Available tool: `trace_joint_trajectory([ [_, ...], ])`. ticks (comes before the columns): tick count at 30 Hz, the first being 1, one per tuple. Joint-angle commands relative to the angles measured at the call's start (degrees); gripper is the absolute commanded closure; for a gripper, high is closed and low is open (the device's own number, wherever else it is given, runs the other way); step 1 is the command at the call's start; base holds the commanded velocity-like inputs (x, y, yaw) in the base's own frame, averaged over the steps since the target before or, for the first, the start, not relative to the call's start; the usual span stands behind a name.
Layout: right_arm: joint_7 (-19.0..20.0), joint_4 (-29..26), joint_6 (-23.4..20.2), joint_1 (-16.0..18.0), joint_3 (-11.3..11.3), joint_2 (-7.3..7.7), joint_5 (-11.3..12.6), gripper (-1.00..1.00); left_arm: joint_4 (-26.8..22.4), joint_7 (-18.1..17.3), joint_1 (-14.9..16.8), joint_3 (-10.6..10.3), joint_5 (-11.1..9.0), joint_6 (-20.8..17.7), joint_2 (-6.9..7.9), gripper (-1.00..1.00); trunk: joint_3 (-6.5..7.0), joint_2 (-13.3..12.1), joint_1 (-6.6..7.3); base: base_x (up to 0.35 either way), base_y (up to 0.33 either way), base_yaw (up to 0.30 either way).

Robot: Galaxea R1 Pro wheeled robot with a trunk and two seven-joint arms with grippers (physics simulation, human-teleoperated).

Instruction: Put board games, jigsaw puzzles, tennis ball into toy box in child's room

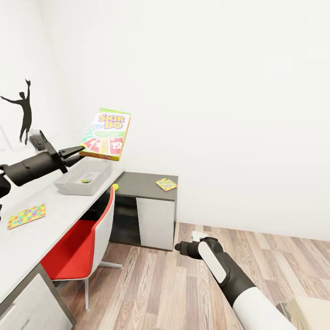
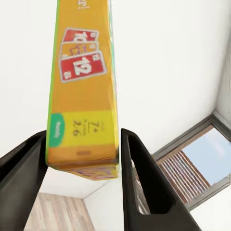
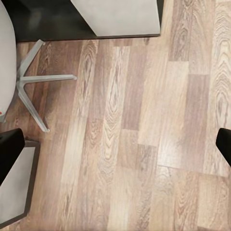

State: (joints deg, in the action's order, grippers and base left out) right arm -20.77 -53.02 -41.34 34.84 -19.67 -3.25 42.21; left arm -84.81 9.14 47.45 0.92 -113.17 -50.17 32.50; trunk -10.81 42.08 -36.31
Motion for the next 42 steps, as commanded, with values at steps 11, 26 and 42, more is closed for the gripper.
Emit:
trace_joint_trajectory([
  [11,-0.6,0.2,0.0,0.0,0.0,0.17,0.6,-1.0,2.2,23.9,14.2,0.2,-0.5,-0.6,-4.97,1.0,-0.1,0.1,-0.01,0.0,0.0,0.0],
  [26,-0.6,0.2,0.0,0.0,-0.2,-0.25,0.6,-1.0,5.3,55.1,16.5,0.7,15.7,-6.0,-3.43,1.0,-0.1,0.1,-0.01,0.0,0.0,0.0],
  [42,-0.6,-0.1,0.1,0.0,-0.2,-0.41,0.5,-1.0,4.4,55.1,16.5,13.6,17.3,-6.1,-3.46,1.0,-0.1,0.1,-0.01,0.0,0.0,0.0],
])
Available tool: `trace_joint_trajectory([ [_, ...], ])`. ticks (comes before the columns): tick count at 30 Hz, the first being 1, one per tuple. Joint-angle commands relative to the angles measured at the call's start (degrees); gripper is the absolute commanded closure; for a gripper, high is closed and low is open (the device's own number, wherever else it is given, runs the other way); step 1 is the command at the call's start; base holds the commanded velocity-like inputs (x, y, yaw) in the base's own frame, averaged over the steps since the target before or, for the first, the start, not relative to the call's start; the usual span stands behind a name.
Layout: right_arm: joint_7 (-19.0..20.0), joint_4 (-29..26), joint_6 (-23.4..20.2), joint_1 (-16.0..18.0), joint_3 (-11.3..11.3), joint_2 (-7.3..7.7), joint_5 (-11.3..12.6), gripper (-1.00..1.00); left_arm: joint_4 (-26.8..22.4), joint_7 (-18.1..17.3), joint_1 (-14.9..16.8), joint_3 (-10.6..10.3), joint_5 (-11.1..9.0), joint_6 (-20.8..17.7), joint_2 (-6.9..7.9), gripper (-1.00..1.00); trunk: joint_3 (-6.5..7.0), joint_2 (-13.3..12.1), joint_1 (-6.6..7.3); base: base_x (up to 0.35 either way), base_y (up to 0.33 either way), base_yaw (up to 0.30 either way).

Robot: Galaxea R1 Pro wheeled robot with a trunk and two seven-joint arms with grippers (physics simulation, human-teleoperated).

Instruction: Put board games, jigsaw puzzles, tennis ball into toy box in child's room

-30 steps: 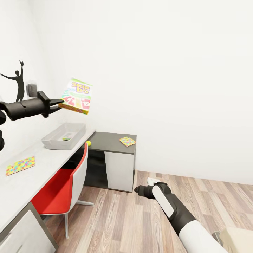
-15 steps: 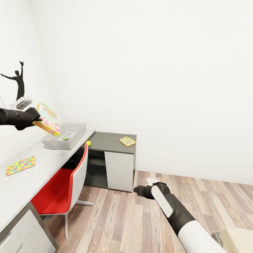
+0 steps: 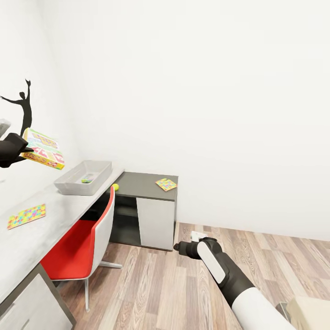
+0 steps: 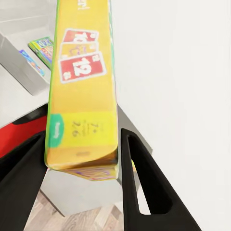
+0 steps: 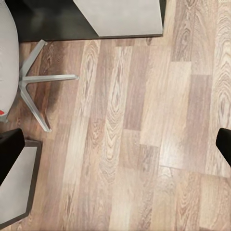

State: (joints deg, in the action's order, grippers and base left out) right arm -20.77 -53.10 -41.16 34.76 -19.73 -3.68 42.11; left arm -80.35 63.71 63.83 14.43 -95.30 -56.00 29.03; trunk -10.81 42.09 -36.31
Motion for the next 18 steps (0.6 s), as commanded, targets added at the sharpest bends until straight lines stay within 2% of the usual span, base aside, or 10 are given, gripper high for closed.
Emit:
trace_joint_trajectory([
  [1,-0.6,-0.1,-0.1,0.1,-0.1,0.07,0.6,-1.0,0.0,0.6,0.1,0.1,-0.5,-0.3,0.0,1.0,-0.1,0.1,-0.02,0.0,0.0,0.0],
  [6,-0.6,-0.1,-0.1,0.1,-0.1,0.1,0.6,-1.0,-0.1,0.5,0.0,0.0,-0.6,-0.3,-0.07,1.0,-0.1,0.1,-0.02,0.0,-0.009,0.0],
  [11,-0.6,0.0,-0.1,0.1,-0.2,0.08,0.6,-1.0,-0.3,0.6,0.0,-0.3,-0.6,-0.3,-0.32,1.0,-0.1,0.1,-0.02,0.0,-0.204,0.0],
  [18,-0.6,0.1,-0.1,0.1,-0.1,0.38,0.7,-1.0,-1.6,0.6,-0.2,-1.4,-0.7,-0.3,-0.63,1.0,-0.1,0.1,-0.02,0.041,-0.031,0.0],
])
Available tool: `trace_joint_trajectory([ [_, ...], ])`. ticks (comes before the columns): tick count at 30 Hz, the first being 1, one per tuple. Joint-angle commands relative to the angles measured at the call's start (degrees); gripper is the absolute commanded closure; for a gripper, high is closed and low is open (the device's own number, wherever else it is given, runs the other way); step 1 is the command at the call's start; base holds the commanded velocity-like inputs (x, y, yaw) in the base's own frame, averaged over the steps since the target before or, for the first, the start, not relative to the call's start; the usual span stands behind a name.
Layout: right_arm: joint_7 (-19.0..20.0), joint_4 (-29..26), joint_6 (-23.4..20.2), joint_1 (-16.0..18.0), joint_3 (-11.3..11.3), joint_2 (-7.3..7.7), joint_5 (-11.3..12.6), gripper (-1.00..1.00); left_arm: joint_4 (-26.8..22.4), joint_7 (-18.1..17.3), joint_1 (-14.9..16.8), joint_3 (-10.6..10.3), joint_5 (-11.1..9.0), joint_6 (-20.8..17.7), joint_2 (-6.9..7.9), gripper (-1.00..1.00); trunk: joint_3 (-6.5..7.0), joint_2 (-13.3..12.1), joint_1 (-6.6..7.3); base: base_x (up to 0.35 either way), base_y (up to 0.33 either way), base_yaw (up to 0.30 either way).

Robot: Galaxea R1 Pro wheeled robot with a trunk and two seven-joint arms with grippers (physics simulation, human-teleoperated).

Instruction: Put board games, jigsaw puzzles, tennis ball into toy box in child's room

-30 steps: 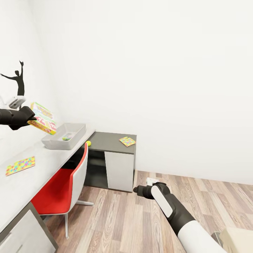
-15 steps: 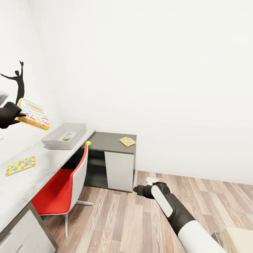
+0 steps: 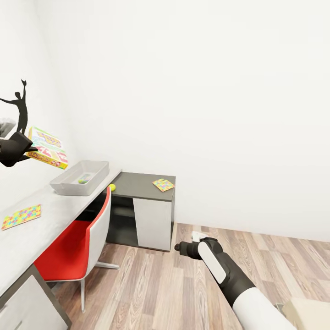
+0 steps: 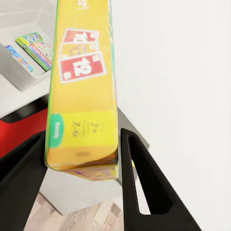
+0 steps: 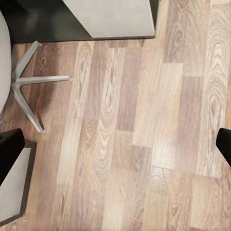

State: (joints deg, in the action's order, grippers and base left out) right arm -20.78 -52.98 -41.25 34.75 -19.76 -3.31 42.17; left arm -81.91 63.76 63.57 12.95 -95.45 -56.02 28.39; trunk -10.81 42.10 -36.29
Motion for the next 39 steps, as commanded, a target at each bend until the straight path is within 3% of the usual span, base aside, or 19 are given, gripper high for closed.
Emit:
trace_joint_trajectory([
  [1,-0.6,0.0,-0.1,0.1,-0.1,0.03,0.6,-1.0,0.0,0.5,0.1,0.0,-0.5,-0.3,0.01,1.0,-0.1,0.1,-0.03,0.224,-0.003,0.0],
  [6,-0.6,0.0,-0.1,0.1,-0.4,-0.04,0.4,-1.0,0.0,0.6,0.1,-0.2,-0.4,-0.3,0.02,1.0,-0.1,0.1,-0.03,0.204,-0.001,0.0],
  [13,-0.6,0.1,-0.1,0.1,-2.7,-0.35,-0.5,-1.0,-0.1,0.6,0.1,-0.2,-0.4,-0.4,0.08,1.0,-0.1,0.1,-0.03,0.074,0.0,0.0],
  [21,-0.6,0.2,-0.3,0.1,-2.4,-0.04,-0.5,-1.0,-0.1,0.6,0.1,-0.3,-0.4,-0.4,0.0,1.0,-0.1,0.1,-0.03,0.204,0.0,0.0],
  [34,-0.7,-0.2,-1.3,0.1,-2.8,0.05,-0.4,-1.0,-0.1,0.5,0.1,-0.2,-0.4,-0.4,0.01,1.0,-0.1,0.1,-0.03,0.012,0.0,0.0],
  [37,-0.6,-1.7,-2.2,0.1,-2.8,0.15,-0.3,-1.0,-0.1,0.4,0.1,-0.2,-0.5,-0.4,0.0,1.0,-0.1,0.1,-0.03,0.0,0.0,0.0],
  [39,-0.6,-6.0,-4.1,0.2,-2.8,0.22,-0.2,-1.0,-0.1,0.3,0.1,-0.2,-0.5,-0.4,-0.05,1.0,-0.1,0.1,-0.03,0.0,0.0,0.0],
])
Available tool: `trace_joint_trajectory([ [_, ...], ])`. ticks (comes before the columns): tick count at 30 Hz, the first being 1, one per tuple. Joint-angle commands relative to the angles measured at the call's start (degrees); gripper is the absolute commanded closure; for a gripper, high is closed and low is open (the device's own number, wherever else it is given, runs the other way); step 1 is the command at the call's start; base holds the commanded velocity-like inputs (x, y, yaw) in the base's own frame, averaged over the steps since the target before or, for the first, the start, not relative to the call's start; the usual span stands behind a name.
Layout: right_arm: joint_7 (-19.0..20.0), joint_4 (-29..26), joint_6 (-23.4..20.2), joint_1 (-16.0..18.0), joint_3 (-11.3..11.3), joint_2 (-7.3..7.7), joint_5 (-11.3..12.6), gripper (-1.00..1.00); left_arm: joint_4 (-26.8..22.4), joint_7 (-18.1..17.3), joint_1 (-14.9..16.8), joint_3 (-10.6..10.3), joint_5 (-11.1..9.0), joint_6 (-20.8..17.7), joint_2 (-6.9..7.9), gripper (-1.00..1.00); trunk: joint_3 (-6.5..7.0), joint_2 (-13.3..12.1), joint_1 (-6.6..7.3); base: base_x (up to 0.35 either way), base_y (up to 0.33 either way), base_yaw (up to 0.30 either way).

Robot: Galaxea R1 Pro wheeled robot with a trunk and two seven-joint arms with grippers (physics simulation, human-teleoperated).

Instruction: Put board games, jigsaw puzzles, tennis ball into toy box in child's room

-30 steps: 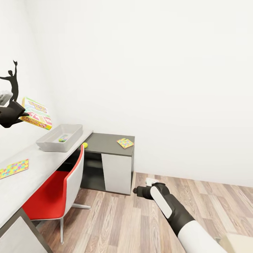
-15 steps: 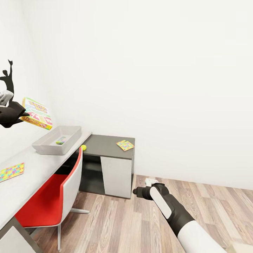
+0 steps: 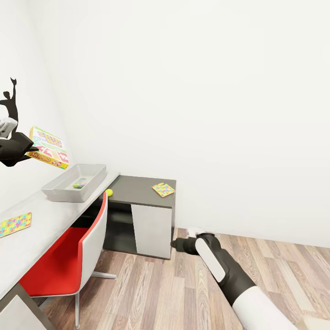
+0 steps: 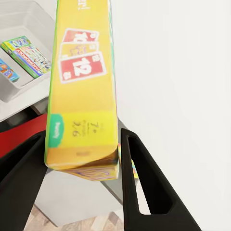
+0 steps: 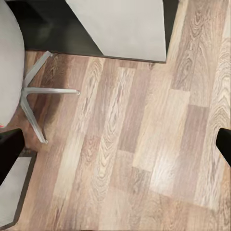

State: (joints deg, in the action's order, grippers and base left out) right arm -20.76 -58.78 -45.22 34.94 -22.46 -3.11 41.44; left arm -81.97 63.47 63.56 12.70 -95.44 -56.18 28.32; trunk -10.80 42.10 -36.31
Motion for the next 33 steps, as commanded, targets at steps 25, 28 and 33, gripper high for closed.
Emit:
trace_joint_trajectory([
  [25,3.5,-14.7,-14.8,18.6,9.4,3.12,19.3,-1.0,0.1,-9.1,0.2,0.6,-2.4,-1.0,0.76,1.0,-0.1,0.1,-0.02,0.018,0.005,0.0],
  [28,3.5,-14.6,-14.8,18.6,9.4,3.11,19.2,-1.0,0.1,-9.2,0.2,0.7,-2.4,-1.0,0.77,1.0,-0.1,0.1,-0.02,0.054,0.008,0.0],
  [33,3.5,-14.6,-14.8,18.6,9.3,3.09,19.3,-1.0,0.1,-9.2,0.2,0.6,-2.4,-1.0,0.7,1.0,-0.03,0.1,-0.02,0.213,-0.006,0.074],
])
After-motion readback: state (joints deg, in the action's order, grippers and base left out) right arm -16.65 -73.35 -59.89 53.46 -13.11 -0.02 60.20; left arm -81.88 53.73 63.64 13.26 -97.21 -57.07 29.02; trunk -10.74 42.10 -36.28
